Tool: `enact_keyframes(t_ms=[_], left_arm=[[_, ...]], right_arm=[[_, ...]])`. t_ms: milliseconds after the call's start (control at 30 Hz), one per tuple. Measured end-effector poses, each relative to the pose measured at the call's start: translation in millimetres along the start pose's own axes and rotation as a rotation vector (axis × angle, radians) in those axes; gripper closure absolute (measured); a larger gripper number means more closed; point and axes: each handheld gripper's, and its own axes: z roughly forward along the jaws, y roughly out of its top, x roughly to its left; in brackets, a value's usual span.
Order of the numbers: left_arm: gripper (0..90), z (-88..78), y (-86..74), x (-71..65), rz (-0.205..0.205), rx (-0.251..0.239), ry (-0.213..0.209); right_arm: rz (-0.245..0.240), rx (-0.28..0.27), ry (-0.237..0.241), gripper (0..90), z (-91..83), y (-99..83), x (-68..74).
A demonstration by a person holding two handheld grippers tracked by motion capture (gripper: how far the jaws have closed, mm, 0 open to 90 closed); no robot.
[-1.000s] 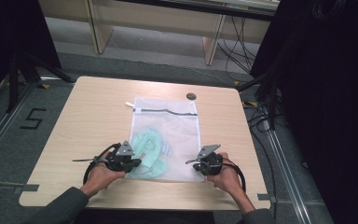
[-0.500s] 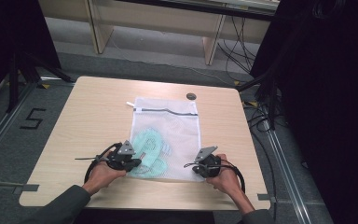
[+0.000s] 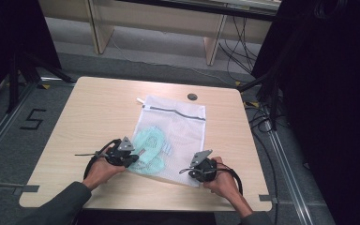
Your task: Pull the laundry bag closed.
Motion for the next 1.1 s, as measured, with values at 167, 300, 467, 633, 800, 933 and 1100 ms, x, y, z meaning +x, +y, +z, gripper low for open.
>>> enact_keyframes(t_ms=[167, 300, 467, 633, 800, 933, 1100], left_arm=[[89.6, 0.4, -0.3, 6.2, -0.005, 0.008, 0.010], [89.6, 1.0, -0.5, 11.1, -0.008, 0.009, 0.023], [89.6, 2.1, -0.4, 19.2, -0.013, 0.013, 0.024], [89.6, 4.1, 0.7, 27.1, -0.028, 0.012, 0.039], [89.6, 6.0, 2.9, 32.7, -0.031, 0.019, 0.053], [89.6, 8.7, 5.3, 40.3, -0.037, 0.020, 0.065], [89.6, 11.5, 8.2, 46.6, -0.037, 0.019, 0.060]], right_arm=[[-0.044, 0.001, 0.008, 90.0, 2.1, 6.5, 7.5], [-0.058, -0.004, 0.023, 90.0, 4.2, 10.9, 13.0], [-0.068, -0.011, 0.042, 90.0, 6.8, 16.1, 18.9], [-0.078, -0.011, 0.060, 90.0, 10.0, 22.8, 26.3], [-0.105, -0.022, 0.078, 90.0, 14.5, 31.1, 33.4], [-0.126, -0.030, 0.090, 90.0, 17.3, 36.9, 38.5], [-0.143, -0.034, 0.103, 90.0, 20.6, 43.3, 43.9]])
